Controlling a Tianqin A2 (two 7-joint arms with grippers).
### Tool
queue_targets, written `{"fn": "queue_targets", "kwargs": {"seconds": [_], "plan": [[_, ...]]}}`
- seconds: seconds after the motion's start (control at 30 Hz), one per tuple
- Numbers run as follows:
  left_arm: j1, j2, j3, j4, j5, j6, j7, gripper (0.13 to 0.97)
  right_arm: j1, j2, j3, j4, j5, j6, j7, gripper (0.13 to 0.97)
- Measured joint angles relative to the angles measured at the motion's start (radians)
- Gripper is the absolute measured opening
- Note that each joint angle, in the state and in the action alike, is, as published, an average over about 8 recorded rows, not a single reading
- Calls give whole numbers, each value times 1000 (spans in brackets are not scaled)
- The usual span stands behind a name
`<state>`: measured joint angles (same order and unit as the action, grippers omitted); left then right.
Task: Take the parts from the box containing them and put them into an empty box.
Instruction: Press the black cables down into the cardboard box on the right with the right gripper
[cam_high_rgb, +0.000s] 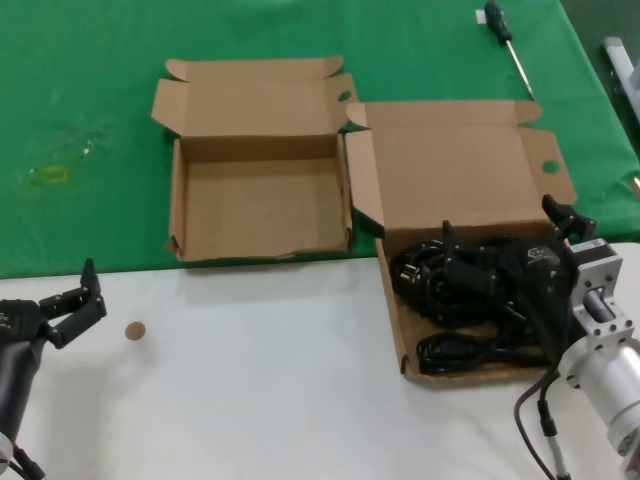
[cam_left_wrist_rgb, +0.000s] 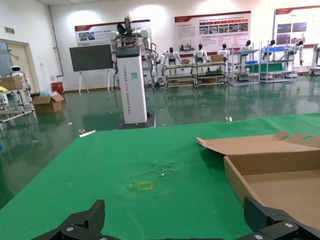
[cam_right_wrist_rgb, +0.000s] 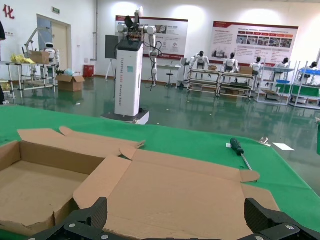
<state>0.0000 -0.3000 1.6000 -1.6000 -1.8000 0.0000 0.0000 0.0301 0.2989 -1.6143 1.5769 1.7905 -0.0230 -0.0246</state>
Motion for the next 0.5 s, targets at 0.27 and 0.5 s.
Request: {"fn": "queue_targets", "kwargs": {"seconds": [0.27,0.5], "plan": [[0,0,0,0,0,0,0,966,0,0,0,0,0,0,0,966],[0,0,0,0,0,0,0,966,0,0,0,0,0,0,0,966]]}}
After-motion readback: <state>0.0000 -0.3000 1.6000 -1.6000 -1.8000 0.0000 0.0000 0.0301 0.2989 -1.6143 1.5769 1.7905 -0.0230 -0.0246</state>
